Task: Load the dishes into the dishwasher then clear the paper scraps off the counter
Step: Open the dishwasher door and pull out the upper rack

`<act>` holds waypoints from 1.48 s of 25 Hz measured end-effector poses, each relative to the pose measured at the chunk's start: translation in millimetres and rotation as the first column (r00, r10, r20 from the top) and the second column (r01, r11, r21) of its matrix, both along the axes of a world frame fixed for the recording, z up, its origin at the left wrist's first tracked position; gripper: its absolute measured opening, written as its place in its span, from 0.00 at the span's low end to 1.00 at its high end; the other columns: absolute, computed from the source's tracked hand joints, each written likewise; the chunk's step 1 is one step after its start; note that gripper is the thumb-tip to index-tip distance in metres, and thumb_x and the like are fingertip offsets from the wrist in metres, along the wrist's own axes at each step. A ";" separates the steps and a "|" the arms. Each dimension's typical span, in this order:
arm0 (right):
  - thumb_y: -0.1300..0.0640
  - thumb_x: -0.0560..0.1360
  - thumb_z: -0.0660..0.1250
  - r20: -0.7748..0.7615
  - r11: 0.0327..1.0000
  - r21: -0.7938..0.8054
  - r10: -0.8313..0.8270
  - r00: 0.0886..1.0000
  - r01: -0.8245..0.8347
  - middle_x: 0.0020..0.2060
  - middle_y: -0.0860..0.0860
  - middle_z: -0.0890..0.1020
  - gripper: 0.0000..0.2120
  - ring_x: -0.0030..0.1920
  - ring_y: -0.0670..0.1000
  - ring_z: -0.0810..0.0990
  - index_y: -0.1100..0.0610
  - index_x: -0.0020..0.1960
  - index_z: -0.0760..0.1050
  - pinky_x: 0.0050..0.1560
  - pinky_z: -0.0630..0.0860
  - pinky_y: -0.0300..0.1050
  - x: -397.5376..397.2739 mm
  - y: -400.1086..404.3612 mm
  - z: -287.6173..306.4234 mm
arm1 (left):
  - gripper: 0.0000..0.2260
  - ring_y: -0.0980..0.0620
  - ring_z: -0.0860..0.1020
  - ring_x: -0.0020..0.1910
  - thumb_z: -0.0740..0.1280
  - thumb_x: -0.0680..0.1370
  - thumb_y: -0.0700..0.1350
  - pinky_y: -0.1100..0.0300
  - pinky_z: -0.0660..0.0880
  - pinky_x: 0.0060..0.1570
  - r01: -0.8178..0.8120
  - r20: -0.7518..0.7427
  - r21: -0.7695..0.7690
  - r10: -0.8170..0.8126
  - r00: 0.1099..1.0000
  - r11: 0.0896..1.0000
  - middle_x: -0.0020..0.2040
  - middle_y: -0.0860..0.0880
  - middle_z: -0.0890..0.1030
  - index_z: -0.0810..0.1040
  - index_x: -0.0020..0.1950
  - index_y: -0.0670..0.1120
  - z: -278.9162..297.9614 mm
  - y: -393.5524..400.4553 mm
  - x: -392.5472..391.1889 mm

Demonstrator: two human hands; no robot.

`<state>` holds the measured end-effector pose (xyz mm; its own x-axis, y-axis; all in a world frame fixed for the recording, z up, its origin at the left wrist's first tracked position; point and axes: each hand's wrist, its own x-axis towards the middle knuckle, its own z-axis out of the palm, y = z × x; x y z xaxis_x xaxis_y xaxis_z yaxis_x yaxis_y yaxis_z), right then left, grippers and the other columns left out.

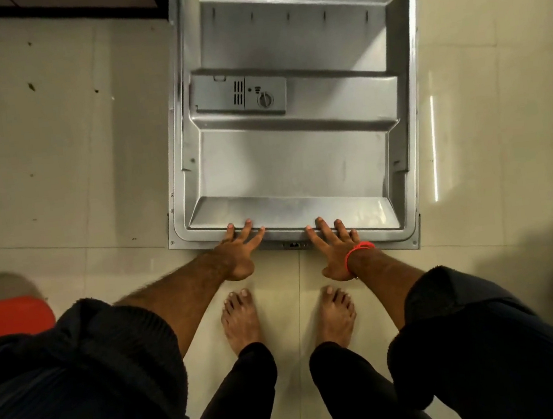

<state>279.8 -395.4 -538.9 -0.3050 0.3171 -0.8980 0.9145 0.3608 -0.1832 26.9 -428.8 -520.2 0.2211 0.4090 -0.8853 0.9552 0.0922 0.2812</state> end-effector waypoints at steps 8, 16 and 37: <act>0.50 0.79 0.65 -0.266 0.660 -0.197 -0.748 0.609 0.725 0.66 0.55 0.77 0.18 0.65 0.55 0.76 0.54 0.68 0.75 0.64 0.72 0.45 -23.0 78.3 121.7 | 0.27 0.48 0.68 0.74 0.66 0.81 0.57 0.53 0.68 0.70 -0.767 0.326 0.013 0.723 0.609 0.641 0.77 0.50 0.67 0.66 0.78 0.52 107.9 60.8 -15.7; 0.43 0.78 0.65 -0.433 0.169 -0.603 -0.890 -0.141 0.780 0.59 0.53 0.82 0.20 0.58 0.58 0.81 0.54 0.64 0.75 0.61 0.78 0.57 -54.0 266.3 294.4 | 0.29 0.43 0.80 0.60 0.62 0.76 0.66 0.45 0.81 0.55 -0.923 0.611 -0.330 0.791 -0.048 0.199 0.67 0.49 0.78 0.70 0.72 0.52 293.6 264.0 -23.2; 0.49 0.73 0.72 -0.211 -0.181 -0.914 -0.554 -0.806 0.364 0.54 0.64 0.81 0.18 0.57 0.64 0.81 0.62 0.55 0.76 0.59 0.77 0.64 -111.8 523.4 313.9 | 0.34 0.36 0.83 0.57 0.76 0.71 0.51 0.43 0.82 0.52 -0.734 0.625 -0.679 0.548 -0.556 0.029 0.63 0.34 0.78 0.68 0.72 0.40 270.7 537.3 -60.0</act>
